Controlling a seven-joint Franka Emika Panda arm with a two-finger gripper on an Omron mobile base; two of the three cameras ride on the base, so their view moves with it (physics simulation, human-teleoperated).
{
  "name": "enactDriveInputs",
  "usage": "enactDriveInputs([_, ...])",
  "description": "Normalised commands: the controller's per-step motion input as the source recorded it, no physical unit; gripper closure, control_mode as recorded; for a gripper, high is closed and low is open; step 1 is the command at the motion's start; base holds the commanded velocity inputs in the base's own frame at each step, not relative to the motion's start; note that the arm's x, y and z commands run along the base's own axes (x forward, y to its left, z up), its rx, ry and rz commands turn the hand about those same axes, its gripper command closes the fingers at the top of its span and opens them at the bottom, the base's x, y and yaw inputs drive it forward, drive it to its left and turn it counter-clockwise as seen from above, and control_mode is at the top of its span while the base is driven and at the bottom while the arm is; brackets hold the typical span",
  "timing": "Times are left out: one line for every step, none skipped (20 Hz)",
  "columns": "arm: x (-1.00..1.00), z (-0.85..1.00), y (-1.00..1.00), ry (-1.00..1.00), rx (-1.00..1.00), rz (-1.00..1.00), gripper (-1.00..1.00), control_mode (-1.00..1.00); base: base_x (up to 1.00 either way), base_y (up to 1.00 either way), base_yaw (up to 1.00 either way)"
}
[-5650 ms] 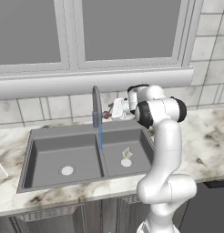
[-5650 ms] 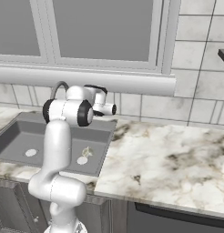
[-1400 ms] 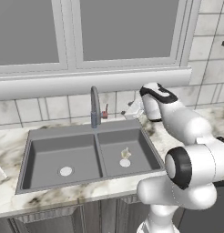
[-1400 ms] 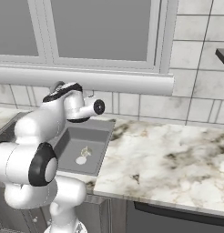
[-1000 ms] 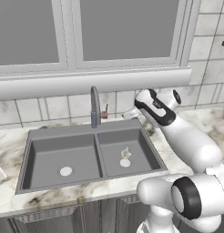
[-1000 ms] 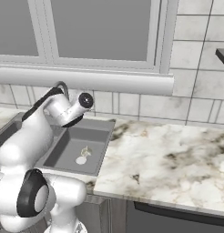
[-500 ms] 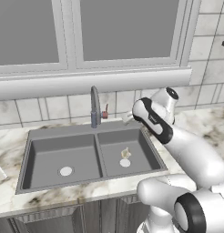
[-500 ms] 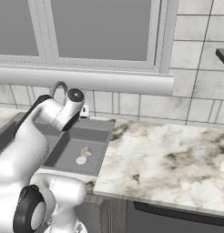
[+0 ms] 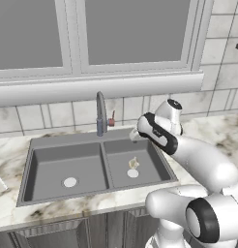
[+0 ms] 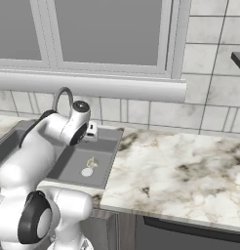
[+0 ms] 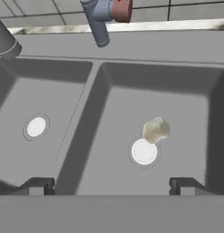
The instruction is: Turn on the sink faucet. Then move the garlic from the counter to the sink. Turn off the sink. Move the vegetable from the sink to the pot next to the stove. Finally move the pot to the rear left burner.
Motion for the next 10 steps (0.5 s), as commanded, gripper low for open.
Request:
enactDriveInputs([0.0,-0.47,-0.2,0.07,-0.09,-0.03,-1.0,-1.0,0.0,0.0,0.0])
enactDriveInputs([0.0,-0.47,-0.23,0.08,-0.08,-0.04,-1.0,-1.0,0.0,0.0,0.0])
enactDriveInputs([0.0,-0.5,-0.19,0.11,-0.08,-0.05,-1.0,-1.0,0.0,0.0,0.0])
enactDriveInputs([0.0,-0.52,-0.19,0.1,-0.08,-0.05,-1.0,-1.0,0.0,0.0,0.0])
enactDriveInputs([0.0,-0.51,-0.19,0.11,-0.08,-0.04,-1.0,-1.0,0.0,0.0,0.0])
enactDriveInputs([0.0,-0.45,-0.16,0.1,-0.07,-0.03,-1.0,-1.0,0.0,0.0,0.0])
enactDriveInputs([0.03,-0.4,-0.12,0.11,-0.05,-0.03,-1.0,-1.0,0.0,0.0,0.0])
enactDriveInputs([0.08,-0.31,-0.07,0.13,-0.02,-0.02,-1.0,-1.0,0.0,0.0,0.0])
enactDriveInputs([0.13,-0.28,-0.03,0.12,-0.01,-0.01,-1.0,-1.0,0.0,0.0,0.0])
enactDriveInputs([0.18,-0.27,0.0,0.1,-0.02,0.0,-1.0,-1.0,0.0,0.0,0.0])
